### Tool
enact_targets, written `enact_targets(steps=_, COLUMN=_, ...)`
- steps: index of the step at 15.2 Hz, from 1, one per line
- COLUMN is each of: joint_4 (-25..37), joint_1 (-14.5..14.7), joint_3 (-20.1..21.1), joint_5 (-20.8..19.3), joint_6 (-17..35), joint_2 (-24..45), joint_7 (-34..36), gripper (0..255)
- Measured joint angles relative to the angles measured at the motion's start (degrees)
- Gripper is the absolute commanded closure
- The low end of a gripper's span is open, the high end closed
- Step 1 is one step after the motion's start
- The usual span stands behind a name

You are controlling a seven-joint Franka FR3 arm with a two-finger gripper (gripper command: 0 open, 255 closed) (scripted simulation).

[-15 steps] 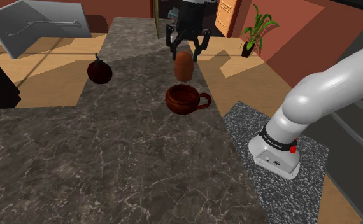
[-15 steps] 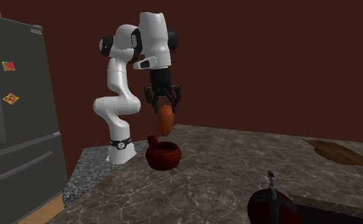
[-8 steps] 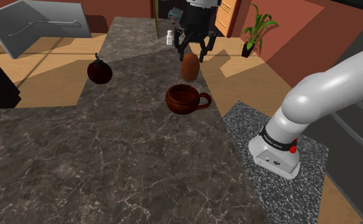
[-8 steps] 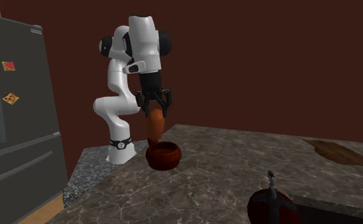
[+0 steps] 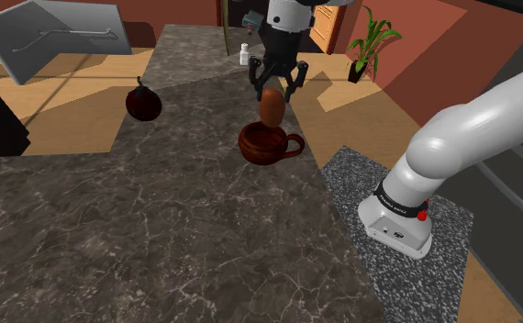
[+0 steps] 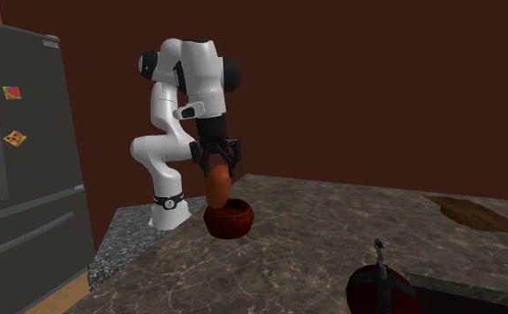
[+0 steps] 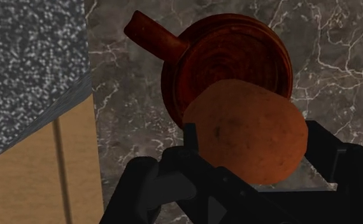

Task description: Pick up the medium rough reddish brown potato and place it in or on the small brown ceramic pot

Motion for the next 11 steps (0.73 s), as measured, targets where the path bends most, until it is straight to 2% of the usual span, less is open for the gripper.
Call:
enact_targets(steps=3, joint_4=-1.74, joint_1=-0.05, joint_3=0.35, joint_5=0.19, joint_6=2.66, joint_2=1.00, joint_7=-0.47, gripper=255)
enact_targets(steps=10, joint_4=-2.80, joint_1=0.03, joint_3=0.66, joint_5=0.40, joint_6=3.81, joint_2=1.22, joint_7=-0.51, gripper=255)
enact_targets(steps=11, joint_4=-2.77, joint_1=0.01, joint_3=0.66, joint_5=0.38, joint_6=3.84, joint_2=1.30, joint_7=-0.51, gripper=0)
